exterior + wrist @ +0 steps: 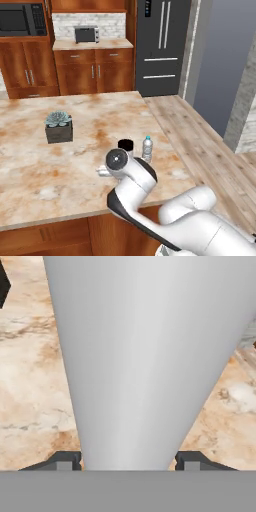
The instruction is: Pick the milk, bottled water, water bottle from the counter and place them in the open cabinet.
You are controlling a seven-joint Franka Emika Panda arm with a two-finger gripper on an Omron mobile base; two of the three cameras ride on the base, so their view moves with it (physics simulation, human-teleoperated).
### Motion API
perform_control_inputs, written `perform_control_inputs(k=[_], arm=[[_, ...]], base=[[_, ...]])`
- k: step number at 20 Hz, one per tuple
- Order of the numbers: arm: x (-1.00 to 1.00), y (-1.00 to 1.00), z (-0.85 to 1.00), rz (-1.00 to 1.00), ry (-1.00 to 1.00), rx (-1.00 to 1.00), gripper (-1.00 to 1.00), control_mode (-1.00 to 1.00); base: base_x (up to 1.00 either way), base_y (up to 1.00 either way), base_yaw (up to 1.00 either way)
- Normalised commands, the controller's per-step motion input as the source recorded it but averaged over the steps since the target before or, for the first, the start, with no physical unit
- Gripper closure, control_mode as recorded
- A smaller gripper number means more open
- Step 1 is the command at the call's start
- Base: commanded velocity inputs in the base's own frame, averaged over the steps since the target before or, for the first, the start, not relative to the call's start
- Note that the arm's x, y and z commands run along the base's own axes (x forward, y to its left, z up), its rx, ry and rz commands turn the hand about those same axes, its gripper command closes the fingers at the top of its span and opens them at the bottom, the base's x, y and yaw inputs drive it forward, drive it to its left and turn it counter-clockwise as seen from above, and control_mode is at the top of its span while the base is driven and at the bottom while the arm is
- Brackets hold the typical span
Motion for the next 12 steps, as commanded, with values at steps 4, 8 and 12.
perform_control_inputs(k=[4,8,12], arm=[[-0.40,0.00,1.00,0.11,-0.04,0.00,1.00,-1.00],[-0.30,-0.09,1.00,0.14,0.00,0.01,1.00,-1.00],[-0.23,-0.16,1.00,0.15,0.00,0.00,1.00,-1.00]], base=[[0.00,0.00,0.00],[0.00,0.00,0.00],[0.00,0.00,0.00]])
